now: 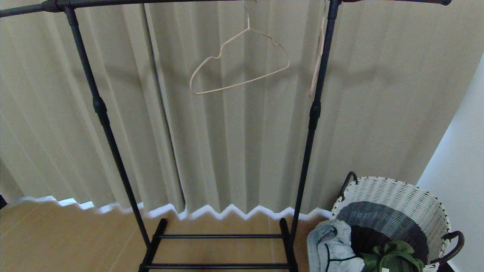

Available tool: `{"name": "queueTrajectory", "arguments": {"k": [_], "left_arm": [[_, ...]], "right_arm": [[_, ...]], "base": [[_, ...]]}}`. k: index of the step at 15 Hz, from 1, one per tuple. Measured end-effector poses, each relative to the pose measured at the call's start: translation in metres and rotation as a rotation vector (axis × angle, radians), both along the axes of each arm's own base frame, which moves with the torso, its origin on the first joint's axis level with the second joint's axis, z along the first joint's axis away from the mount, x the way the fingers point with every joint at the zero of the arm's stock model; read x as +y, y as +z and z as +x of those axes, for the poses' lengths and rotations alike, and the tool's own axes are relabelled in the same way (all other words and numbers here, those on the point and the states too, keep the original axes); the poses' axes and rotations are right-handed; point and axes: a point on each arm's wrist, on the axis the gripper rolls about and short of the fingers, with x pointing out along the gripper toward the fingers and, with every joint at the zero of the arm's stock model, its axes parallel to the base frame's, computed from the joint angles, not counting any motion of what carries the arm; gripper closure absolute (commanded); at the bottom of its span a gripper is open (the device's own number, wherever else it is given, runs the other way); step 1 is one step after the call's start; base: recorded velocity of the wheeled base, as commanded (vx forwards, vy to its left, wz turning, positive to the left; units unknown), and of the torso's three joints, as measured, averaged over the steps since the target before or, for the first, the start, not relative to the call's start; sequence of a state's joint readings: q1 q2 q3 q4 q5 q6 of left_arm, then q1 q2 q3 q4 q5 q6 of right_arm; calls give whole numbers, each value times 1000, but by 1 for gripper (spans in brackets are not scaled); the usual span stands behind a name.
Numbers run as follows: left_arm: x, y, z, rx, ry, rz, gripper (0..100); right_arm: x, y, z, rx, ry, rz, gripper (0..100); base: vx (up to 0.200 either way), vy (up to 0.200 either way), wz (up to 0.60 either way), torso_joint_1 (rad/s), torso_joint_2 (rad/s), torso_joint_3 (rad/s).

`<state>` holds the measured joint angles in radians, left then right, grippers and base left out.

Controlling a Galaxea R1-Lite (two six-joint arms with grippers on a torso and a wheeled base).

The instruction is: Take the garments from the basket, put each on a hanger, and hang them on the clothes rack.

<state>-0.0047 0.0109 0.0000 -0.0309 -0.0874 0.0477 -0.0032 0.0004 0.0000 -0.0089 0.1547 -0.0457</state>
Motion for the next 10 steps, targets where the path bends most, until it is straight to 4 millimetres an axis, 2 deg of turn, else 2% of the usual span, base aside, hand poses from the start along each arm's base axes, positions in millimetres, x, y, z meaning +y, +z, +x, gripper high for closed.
{"name": "queueTrajectory", "arguments": {"k": [8, 10], "left_arm": [[0, 0, 0, 0, 0, -1, 0], [0, 0, 0, 1, 0, -1, 0]], "right_arm": [[0, 0, 0, 0, 0, -3, 0], [0, 0, 0, -1, -2, -6, 0]], "base": [[0, 0, 0, 0, 0, 0], [200, 0, 0, 0, 2, 2]]}}
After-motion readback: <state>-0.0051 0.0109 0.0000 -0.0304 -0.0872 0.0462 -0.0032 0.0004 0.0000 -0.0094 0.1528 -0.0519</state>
